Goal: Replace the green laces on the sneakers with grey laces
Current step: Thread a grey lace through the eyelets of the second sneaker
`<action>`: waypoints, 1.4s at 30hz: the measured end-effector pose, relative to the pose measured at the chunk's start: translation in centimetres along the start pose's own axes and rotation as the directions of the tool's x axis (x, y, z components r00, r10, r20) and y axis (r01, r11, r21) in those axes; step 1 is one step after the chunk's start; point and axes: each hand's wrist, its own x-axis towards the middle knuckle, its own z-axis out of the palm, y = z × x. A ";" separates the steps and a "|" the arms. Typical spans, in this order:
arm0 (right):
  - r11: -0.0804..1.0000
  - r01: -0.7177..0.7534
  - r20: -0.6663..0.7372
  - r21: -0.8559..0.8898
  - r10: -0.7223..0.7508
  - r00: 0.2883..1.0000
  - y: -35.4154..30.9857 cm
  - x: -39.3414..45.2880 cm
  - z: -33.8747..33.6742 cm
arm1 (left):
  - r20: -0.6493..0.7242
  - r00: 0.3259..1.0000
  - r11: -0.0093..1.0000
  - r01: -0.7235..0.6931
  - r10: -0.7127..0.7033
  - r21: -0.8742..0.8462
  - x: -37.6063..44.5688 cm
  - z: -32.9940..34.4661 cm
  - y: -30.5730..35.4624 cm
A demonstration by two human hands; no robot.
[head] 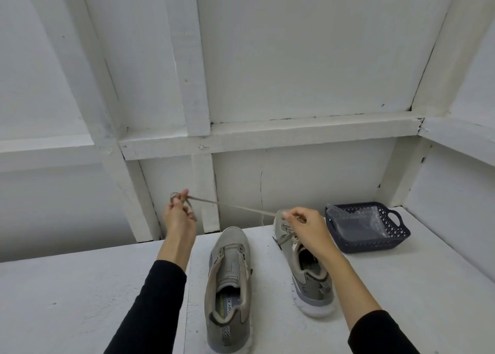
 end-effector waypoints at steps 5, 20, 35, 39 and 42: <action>0.965 -0.131 0.004 0.227 0.133 0.991 -0.3 0.6 -0.2 | 0.169 0.957 0.833 -0.287 0.234 0.473 -1.2 -1.0 -1.0; 0.970 -0.147 0.118 0.196 0.126 0.985 -0.6 -0.2 1.9 | 0.599 0.788 0.732 -0.326 -0.139 0.598 -6.1 2.0 -6.9; 0.691 -0.133 -0.147 0.711 0.331 0.932 1.4 0.7 -0.7 | -0.100 0.994 0.989 -0.026 0.041 0.149 0.0 -0.6 -3.7; 0.657 -0.032 -0.320 0.754 0.409 0.854 1.8 1.1 -0.7 | -0.180 0.975 0.973 -0.087 0.127 0.215 -0.1 -0.8 -3.7; 0.696 0.013 -0.418 0.718 0.417 0.807 2.4 1.2 -0.5 | -0.162 0.976 0.962 -0.102 0.146 0.253 0.0 -0.6 -3.9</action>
